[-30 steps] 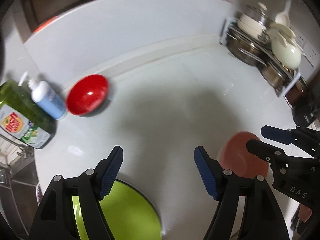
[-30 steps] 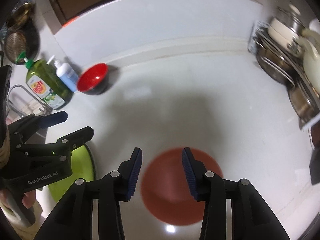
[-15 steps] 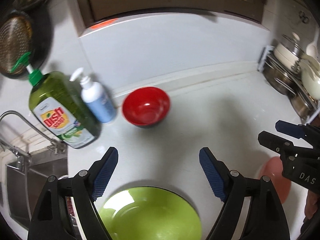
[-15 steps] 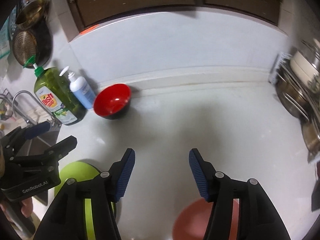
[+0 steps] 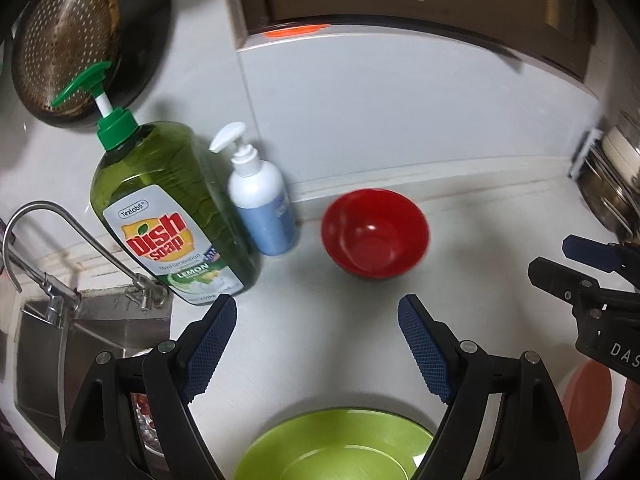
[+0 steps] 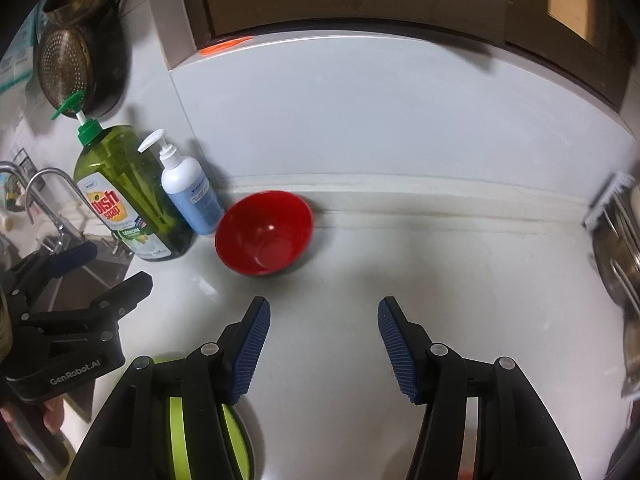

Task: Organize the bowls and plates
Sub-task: 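Move both grippers to the red-and-black bowl beside the soap bottles, then close both grippers on the red-and-black bowl's rim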

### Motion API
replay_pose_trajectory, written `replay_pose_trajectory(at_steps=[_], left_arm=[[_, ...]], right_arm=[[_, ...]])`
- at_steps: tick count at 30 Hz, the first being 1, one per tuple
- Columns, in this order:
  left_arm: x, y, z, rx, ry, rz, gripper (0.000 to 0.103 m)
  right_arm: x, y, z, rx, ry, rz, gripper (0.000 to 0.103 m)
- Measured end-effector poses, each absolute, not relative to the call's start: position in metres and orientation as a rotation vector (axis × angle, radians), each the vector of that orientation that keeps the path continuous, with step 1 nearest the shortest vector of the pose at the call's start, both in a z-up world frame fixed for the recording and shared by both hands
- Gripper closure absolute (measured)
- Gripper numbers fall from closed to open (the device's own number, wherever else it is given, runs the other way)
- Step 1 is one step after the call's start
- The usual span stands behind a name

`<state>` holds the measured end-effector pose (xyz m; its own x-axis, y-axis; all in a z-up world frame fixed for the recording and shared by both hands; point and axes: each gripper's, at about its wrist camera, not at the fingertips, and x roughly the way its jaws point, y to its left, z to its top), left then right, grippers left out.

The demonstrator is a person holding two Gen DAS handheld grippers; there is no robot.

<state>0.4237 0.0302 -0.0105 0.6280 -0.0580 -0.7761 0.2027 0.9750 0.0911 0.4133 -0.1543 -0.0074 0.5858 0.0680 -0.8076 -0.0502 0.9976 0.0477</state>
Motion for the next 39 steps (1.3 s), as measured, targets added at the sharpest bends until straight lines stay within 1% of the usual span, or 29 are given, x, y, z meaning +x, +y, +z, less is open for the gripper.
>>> replay_pose_trajectory(at_steps=[10,19,24,26,28,30,32,34,37,39], left_arm=[[0.465,0.037,-0.035,0.170,0.875,-0.096,0.021],[0.499,0.018,-0.066,0.208,0.886,-0.080,0.028],[0.511,0.012,-0.084,0.212,0.918,-0.078,0.034],[0.517,0.010,-0.090,0.202,0.935,-0.082,0.036],[0.523,0.009,-0.095,0.192,0.948,-0.081,0.038],[0.526,0.006,-0.097,0.183,0.959,-0.085,0.041],[0.531,0.005,-0.102,0.164,0.974,-0.092,0.041],[0.534,0.006,-0.104,0.144,0.983,-0.099,0.045],[0.539,0.002,-0.109,0.136,1.002,-0.111,0.055],[0.542,-0.001,-0.111,0.138,1.011,-0.121,0.067]], right_arm=[[0.463,-0.148,-0.032,0.035,0.972,0.116,0.046],[0.500,-0.152,-0.058,0.062,1.024,0.147,0.048],[0.516,-0.152,-0.072,0.075,1.062,0.153,0.056],[0.521,-0.154,-0.077,0.085,1.076,0.155,0.057],[0.524,-0.154,-0.082,0.091,1.087,0.155,0.061],[0.527,-0.155,-0.087,0.100,1.105,0.165,0.066],[0.529,-0.155,-0.092,0.115,1.124,0.176,0.068],[0.531,-0.155,-0.097,0.129,1.140,0.183,0.072],[0.537,-0.152,-0.103,0.144,1.166,0.191,0.078],[0.538,-0.152,-0.105,0.149,1.175,0.194,0.081]])
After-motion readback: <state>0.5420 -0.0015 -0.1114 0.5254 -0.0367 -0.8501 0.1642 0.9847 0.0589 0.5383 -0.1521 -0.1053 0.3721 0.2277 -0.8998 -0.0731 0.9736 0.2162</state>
